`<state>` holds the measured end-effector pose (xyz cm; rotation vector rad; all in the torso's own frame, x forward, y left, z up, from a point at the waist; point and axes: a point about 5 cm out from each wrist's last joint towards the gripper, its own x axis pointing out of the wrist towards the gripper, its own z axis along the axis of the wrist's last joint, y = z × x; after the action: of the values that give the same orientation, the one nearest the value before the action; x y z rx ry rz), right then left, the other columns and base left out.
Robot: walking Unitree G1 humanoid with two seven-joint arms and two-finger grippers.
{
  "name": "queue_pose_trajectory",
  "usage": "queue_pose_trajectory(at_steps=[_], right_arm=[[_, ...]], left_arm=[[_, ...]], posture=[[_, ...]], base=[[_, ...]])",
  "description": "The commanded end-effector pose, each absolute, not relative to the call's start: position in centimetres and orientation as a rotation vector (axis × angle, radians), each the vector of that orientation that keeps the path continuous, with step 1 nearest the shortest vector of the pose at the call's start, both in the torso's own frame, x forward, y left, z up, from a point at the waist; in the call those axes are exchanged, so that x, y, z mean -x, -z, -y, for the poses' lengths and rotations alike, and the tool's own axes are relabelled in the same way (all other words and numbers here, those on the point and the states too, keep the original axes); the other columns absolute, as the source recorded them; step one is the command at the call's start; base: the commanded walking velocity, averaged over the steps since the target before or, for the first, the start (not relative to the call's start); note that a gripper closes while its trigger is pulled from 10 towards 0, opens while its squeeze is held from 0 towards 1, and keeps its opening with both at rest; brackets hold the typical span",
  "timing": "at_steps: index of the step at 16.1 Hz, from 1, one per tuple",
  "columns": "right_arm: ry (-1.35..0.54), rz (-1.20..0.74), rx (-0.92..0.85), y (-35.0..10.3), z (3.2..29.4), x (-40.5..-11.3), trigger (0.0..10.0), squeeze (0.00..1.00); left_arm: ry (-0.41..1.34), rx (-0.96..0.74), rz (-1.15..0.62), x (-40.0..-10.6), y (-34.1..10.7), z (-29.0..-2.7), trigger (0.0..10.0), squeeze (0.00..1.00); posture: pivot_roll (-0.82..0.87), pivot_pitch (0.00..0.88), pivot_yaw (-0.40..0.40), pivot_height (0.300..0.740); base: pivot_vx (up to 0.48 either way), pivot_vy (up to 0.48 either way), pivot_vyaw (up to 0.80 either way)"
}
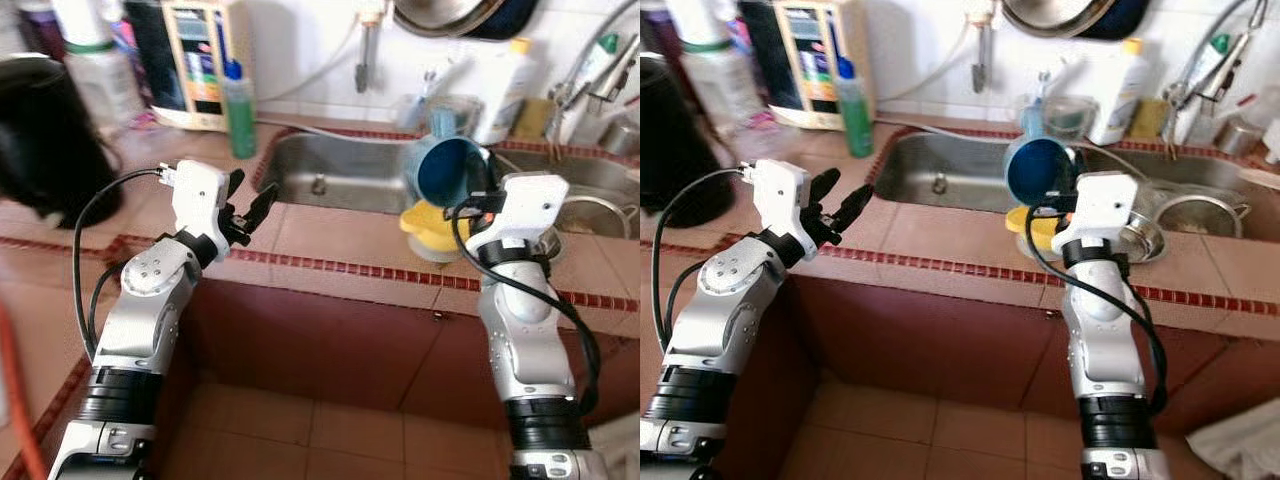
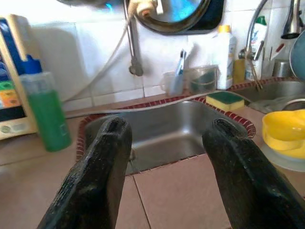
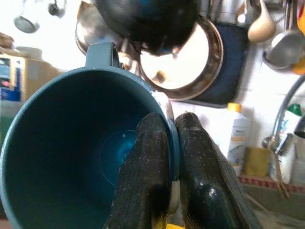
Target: Kitchen organization
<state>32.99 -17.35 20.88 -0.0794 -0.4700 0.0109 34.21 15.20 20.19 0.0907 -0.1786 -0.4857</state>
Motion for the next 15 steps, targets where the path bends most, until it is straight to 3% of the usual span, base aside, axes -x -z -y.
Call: queue_pose_trajectory(at_steps=[1,15], right_arm=[[-0.009,0.493,0.081,-21.52,17.29,-33.17,10.0,0.00],[-0.002,0.497,0.103,-21.82,17.80,-33.45,10.0,0.00]], left_arm=[[0.502,-0.110,0.197,-34.19,-20.78,-15.05,10.0,0.00],[0.505,-0.109,0.193,-34.19,-20.82,-15.05,10.0,0.00]], posture=[[-0.16,0.000,0.016,0.740],[-0.15,0.000,0.011,0.740]], base=[[0.394,0.000,0.00],[0.394,0.000,0.00]])
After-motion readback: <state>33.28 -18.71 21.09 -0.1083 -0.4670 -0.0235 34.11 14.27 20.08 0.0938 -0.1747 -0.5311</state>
